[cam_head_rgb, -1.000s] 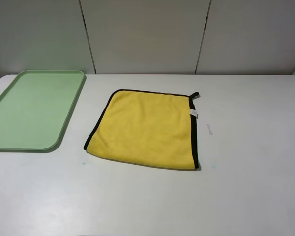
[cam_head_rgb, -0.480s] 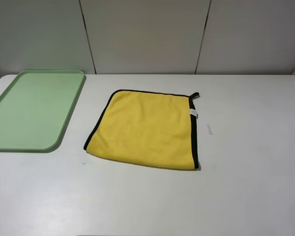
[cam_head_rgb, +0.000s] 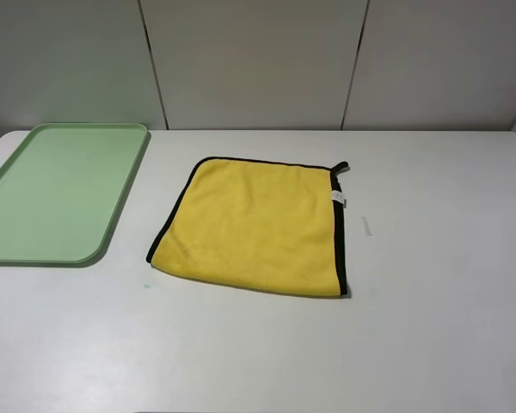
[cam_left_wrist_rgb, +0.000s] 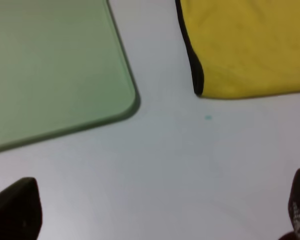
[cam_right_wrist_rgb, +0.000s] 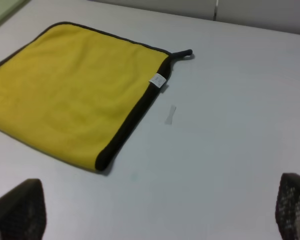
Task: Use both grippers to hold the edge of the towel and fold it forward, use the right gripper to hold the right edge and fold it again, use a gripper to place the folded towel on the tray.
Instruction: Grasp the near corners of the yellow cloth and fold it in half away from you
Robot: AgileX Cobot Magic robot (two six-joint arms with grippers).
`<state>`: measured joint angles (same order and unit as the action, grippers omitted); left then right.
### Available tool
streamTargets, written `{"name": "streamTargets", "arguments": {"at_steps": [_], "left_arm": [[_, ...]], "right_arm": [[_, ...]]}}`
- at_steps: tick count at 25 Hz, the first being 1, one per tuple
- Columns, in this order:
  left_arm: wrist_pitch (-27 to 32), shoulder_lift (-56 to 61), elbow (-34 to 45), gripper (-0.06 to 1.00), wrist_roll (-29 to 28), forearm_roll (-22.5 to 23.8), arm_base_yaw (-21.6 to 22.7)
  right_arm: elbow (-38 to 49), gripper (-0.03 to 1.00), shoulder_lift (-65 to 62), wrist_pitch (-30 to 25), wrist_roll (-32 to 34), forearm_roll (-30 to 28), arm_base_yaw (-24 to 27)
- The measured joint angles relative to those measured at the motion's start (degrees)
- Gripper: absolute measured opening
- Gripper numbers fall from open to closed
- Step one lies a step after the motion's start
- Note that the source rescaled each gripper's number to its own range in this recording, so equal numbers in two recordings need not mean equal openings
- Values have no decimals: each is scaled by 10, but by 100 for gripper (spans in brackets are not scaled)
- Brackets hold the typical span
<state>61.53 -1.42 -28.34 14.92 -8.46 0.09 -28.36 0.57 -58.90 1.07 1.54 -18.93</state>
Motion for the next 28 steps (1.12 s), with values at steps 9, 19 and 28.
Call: {"name": "streamTargets", "arguments": {"at_steps": [9,19,28], "left_arm": [[-4,-135,-51,98,77,7,0],[-26,-285,-106,98,204,15,-137],[-101,-416,-106,98,279,136,-321]], "right_arm": [[-91,100,170,45,-110,12,0],[-192,100,356,50,-253,14,-26],[-193,100,496,63,-360,14,-130]]}}
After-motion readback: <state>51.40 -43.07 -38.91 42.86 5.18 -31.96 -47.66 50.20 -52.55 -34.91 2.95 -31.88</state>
